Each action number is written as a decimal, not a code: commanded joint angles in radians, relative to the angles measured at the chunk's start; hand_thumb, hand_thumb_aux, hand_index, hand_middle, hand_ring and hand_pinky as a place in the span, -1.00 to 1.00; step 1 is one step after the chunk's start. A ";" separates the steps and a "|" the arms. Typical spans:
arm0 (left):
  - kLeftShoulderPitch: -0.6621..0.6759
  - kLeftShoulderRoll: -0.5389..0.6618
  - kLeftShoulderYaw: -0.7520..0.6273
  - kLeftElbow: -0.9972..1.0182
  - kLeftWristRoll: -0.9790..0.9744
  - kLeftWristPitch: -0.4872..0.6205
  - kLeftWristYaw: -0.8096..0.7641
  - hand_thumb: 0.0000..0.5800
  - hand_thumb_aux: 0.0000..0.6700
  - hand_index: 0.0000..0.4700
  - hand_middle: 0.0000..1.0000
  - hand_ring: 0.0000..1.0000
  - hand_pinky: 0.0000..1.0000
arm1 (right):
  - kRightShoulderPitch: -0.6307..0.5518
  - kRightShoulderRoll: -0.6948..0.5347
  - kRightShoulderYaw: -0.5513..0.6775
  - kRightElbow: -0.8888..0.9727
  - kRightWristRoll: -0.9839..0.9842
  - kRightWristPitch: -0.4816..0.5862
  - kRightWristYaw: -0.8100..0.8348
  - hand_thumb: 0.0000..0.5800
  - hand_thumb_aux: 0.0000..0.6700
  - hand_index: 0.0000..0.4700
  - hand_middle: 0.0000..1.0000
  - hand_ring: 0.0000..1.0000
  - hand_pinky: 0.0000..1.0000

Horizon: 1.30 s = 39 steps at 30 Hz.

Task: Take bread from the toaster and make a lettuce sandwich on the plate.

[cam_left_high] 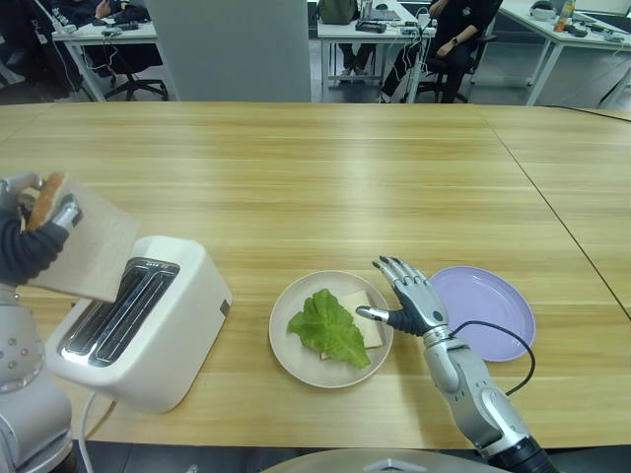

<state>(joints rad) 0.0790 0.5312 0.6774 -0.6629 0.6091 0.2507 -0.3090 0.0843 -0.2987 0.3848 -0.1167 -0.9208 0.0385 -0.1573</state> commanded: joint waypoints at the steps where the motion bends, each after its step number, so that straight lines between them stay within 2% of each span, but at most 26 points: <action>1: -0.061 -0.038 -0.044 0.001 -0.133 0.037 -0.006 1.00 1.00 0.96 1.00 1.00 1.00 | 0.014 0.009 -0.060 -0.036 0.079 -0.005 -0.003 -1.00 -1.00 -1.00 -1.00 -1.00 -1.00; 12: -0.278 -0.084 -0.271 0.065 -0.446 0.165 -0.100 1.00 1.00 0.96 1.00 1.00 1.00 | 0.026 0.010 -0.111 -0.075 0.144 -0.047 -0.021 -1.00 -1.00 -1.00 -1.00 -1.00 -1.00; 22: -0.504 -0.168 -0.581 0.442 -0.654 0.209 -0.254 1.00 1.00 0.96 1.00 1.00 1.00 | 0.026 0.006 -0.159 -0.103 0.167 -0.090 -0.046 -1.00 -1.00 -1.00 -1.00 -1.00 -1.00; 26: -0.582 -0.163 -0.679 0.626 -0.675 0.174 -0.340 1.00 1.00 0.96 1.00 1.00 1.00 | 0.041 0.012 -0.171 -0.153 0.167 -0.130 -0.080 -1.00 -1.00 -1.00 -1.00 -1.00 -1.00; 33: -0.598 -0.127 -0.817 0.806 -0.668 0.097 -0.500 1.00 1.00 0.96 1.00 1.00 1.00 | 0.080 -0.018 -0.144 -0.173 0.116 -0.199 -0.097 -1.00 -1.00 -1.00 -1.00 -1.00 -1.00; 39: -0.624 -0.155 -0.903 0.966 -0.675 0.019 -0.633 1.00 1.00 0.96 1.00 1.00 1.00 | 0.109 -0.042 -0.112 -0.182 0.089 -0.258 -0.088 -1.00 -1.00 -1.00 -1.00 -1.00 -1.00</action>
<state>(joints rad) -0.5257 0.3828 -0.1992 0.2581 -0.0584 0.2975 -0.9094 0.1840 -0.3339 0.2618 -0.2773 -0.8165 -0.2011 -0.2538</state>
